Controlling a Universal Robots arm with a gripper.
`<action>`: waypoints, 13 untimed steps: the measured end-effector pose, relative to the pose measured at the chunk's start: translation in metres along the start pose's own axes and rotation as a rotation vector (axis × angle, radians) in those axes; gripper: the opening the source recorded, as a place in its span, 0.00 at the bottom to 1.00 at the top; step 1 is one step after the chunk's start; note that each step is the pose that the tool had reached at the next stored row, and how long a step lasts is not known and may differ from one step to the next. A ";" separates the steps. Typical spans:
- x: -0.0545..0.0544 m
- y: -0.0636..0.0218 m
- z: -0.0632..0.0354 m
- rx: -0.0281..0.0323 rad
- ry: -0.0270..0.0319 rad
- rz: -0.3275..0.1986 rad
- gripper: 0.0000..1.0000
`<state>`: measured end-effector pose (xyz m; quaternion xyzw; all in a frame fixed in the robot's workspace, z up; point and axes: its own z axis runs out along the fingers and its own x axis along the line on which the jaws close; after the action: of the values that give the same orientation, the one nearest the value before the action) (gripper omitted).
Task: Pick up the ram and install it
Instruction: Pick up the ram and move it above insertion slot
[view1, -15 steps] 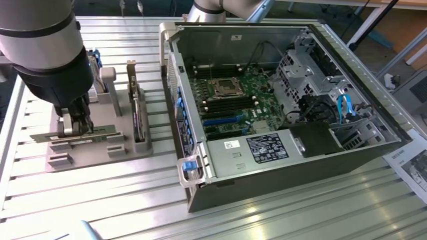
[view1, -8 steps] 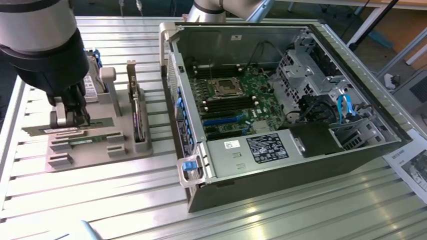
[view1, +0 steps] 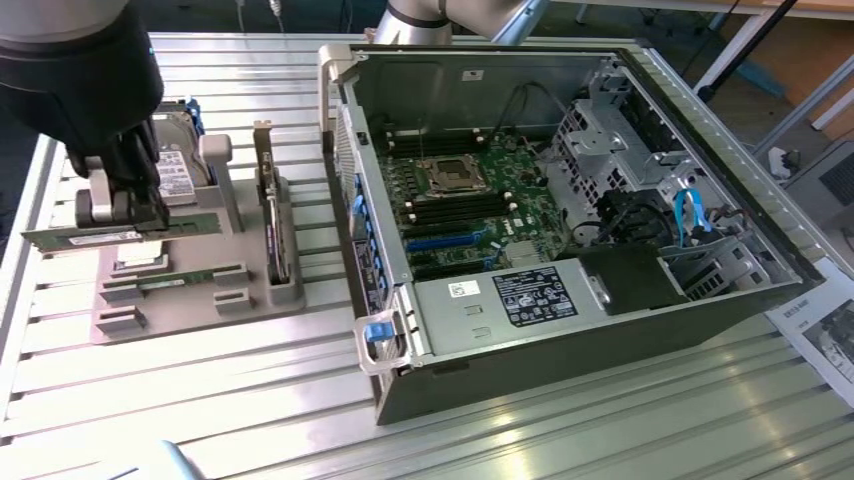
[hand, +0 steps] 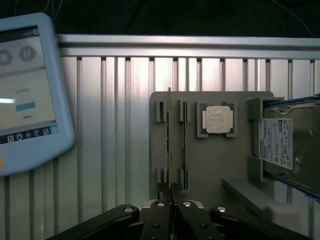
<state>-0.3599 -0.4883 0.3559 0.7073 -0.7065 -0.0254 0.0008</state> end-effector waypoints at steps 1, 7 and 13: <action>0.000 0.0001 -0.0026 0.0001 -0.0002 0.000 0.12; -0.001 0.0005 -0.0218 0.0001 -0.0003 0.000 0.12; -0.001 0.0009 -0.0362 0.0000 -0.0002 0.000 0.12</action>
<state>-0.3595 -0.4883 0.3922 0.7073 -0.7064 -0.0255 0.0008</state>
